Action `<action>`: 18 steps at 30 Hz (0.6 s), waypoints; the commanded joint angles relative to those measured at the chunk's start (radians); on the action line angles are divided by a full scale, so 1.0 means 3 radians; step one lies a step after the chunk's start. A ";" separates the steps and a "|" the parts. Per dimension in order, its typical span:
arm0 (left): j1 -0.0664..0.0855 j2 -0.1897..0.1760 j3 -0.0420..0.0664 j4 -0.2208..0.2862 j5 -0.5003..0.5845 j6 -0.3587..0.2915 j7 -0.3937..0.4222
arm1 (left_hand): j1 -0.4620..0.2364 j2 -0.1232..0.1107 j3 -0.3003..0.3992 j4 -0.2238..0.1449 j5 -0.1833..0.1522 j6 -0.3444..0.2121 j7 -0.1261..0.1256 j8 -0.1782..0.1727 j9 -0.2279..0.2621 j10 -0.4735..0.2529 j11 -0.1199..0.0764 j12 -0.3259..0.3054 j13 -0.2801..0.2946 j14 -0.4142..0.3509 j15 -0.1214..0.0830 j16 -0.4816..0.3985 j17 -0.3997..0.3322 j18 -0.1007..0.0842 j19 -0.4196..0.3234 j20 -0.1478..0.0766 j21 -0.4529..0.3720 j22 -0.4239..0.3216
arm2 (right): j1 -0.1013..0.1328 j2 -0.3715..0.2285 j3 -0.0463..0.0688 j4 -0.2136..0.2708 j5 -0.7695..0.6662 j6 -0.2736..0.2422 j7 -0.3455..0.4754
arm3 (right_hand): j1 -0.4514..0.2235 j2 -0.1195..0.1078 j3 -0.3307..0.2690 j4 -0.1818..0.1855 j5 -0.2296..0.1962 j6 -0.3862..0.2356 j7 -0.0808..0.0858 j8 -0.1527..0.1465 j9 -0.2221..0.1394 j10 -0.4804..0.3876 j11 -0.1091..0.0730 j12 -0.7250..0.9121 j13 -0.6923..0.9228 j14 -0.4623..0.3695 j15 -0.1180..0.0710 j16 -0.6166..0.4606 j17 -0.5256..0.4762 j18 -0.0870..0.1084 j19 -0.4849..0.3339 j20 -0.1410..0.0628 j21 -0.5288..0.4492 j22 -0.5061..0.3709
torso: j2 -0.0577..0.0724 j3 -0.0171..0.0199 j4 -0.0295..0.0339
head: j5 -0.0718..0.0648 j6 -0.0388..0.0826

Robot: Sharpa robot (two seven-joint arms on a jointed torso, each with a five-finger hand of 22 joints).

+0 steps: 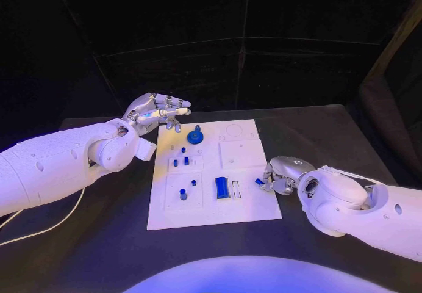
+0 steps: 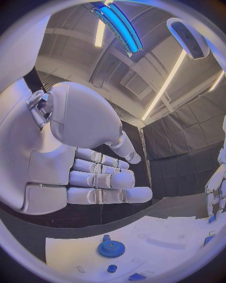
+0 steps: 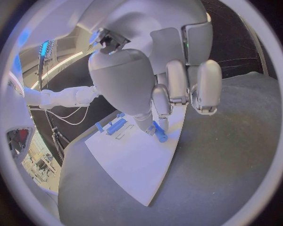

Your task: Assemble the parts on the task board

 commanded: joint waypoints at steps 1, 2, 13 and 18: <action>0.0004 -0.0002 0.0003 0.0009 0.0017 0.0017 0.0019 | 0.0013 0.0026 -0.0015 0.0005 0.0015 -0.0022 0.0002 0.0007 -0.0001 -0.0021 -0.0005 0.0022 0.0004 -0.0018 0.0003 -0.0019 -0.0003 0.0044 -0.0014 0.0020 -0.0013 -0.0005 | 0.0005 -0.0014 0.0001 0.0039 0.0419 -0.0409 0.0101 | -0.0098 -0.0052 0.0082 -0.0004 -0.0009 0.0072 -0.0034 0.0007 0.0019 0.0057 -0.0038 0.0109 0.0225 0.0259 -0.0035 0.0015 0.0423 -0.0033 0.0026 -0.0013 0.0013 0.0374 | -0.0001 -0.0001 -0.0001 | 0.0002 0.0002; 0.0004 -0.0002 0.0003 0.0009 0.0017 0.0013 0.0022 | 0.0013 0.0027 -0.0015 0.0005 0.0015 -0.0023 0.0002 0.0007 -0.0001 -0.0022 -0.0005 0.0023 0.0004 -0.0019 0.0004 -0.0018 -0.0003 0.0044 -0.0014 0.0020 -0.0014 -0.0006 | 0.0005 -0.0015 0.0001 0.0046 0.0467 -0.0433 0.0115 | -0.0109 -0.0060 0.0099 0.0004 -0.0009 0.0076 -0.0035 0.0004 0.0018 0.0058 -0.0039 0.0110 0.0225 0.0259 -0.0036 0.0016 0.0424 -0.0033 0.0027 -0.0014 0.0014 0.0375 | 0.0000 0.0001 -0.0001 | 0.0003 0.0003; 0.0004 -0.0004 0.0003 0.0010 0.0017 -0.0003 0.0036 | 0.0013 0.0030 -0.0016 0.0007 0.0015 -0.0025 0.0001 0.0008 -0.0001 -0.0025 -0.0005 0.0026 0.0004 -0.0019 0.0004 -0.0016 -0.0001 0.0044 -0.0014 0.0021 -0.0016 -0.0007 | 0.0005 0.0028 0.0001 0.0100 0.0934 -0.0605 0.0232 | -0.0194 -0.0132 0.0261 0.0055 -0.0003 0.0115 -0.0047 -0.0017 0.0011 0.0080 -0.0048 0.0138 0.0243 0.0265 -0.0043 0.0030 0.0451 -0.0039 0.0046 -0.0022 0.0032 0.0399 | 0.0000 0.0001 -0.0004 | 0.0007 -0.0012; 0.0004 -0.0004 0.0003 0.0011 0.0017 -0.0001 0.0034 | 0.0013 0.0030 -0.0016 0.0007 0.0015 -0.0025 0.0001 0.0008 -0.0001 -0.0025 -0.0005 0.0026 0.0004 -0.0019 0.0004 -0.0016 -0.0001 0.0044 -0.0014 0.0021 -0.0016 -0.0007 | 0.0005 0.0079 0.0001 0.0087 0.1134 -0.0576 0.0252 | -0.0284 -0.0205 0.0329 0.0108 0.0104 0.0126 -0.0046 -0.0035 0.0008 0.0088 -0.0048 0.0143 0.0247 0.0266 -0.0042 0.0032 0.0455 -0.0040 0.0049 -0.0022 0.0036 0.0404 | 0.0002 0.0003 -0.0004 | 0.0008 -0.0015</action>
